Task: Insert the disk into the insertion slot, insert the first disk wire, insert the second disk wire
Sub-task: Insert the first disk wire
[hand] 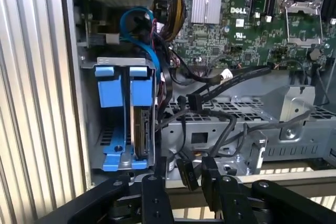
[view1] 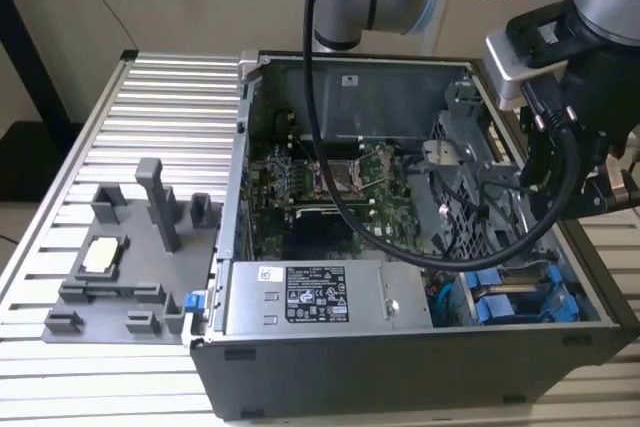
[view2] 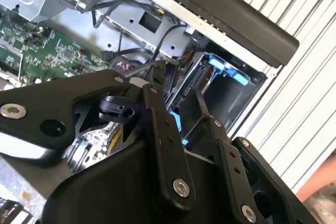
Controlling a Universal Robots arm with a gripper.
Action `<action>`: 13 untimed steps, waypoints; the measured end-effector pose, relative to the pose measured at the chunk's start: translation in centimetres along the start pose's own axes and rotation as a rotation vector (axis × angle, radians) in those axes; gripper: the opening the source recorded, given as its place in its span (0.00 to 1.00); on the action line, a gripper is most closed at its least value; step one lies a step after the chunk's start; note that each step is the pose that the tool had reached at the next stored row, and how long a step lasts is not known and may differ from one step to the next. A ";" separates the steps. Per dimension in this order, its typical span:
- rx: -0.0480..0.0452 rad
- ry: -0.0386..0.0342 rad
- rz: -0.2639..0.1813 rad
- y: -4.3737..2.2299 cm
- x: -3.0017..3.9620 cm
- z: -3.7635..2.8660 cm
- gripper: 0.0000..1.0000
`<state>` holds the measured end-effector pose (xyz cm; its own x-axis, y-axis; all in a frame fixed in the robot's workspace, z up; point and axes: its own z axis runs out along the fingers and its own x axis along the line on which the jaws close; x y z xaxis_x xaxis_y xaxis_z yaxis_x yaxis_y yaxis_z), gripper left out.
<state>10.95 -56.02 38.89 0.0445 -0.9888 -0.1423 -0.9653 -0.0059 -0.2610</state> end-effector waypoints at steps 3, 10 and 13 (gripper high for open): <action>-0.0029 -0.0033 -0.035 0.04 -0.05 0.13 0.40; 0.0628 -0.0106 -0.086 0.25 -0.06 0.14 0.40; 0.0813 -0.0004 -0.094 0.34 -0.07 0.15 0.40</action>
<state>10.66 -55.93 38.66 0.1336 -0.9845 -0.1140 -0.9329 -0.0861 -0.3497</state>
